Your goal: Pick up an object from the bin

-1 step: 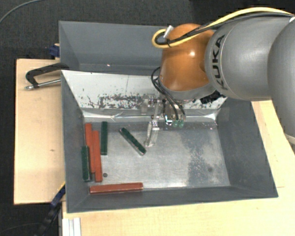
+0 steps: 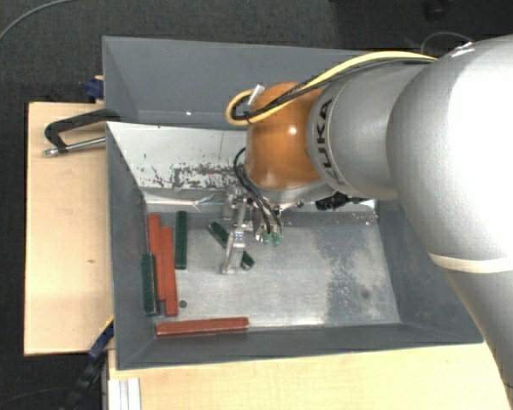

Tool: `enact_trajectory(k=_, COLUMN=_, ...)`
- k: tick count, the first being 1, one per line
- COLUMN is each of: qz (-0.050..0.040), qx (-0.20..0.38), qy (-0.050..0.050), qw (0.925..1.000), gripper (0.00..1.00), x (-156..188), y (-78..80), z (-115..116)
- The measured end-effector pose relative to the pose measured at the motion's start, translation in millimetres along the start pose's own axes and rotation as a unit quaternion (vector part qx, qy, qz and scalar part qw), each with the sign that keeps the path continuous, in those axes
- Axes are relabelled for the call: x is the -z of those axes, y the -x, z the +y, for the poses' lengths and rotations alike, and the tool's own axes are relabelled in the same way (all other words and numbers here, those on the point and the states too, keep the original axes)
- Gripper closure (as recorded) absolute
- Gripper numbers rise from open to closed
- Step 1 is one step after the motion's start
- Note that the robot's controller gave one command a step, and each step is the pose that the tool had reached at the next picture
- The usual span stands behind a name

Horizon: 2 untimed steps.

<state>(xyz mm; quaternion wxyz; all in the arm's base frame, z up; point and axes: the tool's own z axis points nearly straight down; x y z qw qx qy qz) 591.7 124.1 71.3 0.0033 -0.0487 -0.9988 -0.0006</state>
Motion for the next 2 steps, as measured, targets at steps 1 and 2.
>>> enact_trajectory(k=1, qz=-0.0037, qx=-0.001, qy=0.001, qw=1.0, gripper=1.0, x=4.7, y=2.5, z=-1.2)
enact_trajectory(k=2, qz=-0.0103, qx=-0.008, qy=0.003, qw=0.9999, gripper=1.0, x=163.8, y=-9.7, z=9.4)
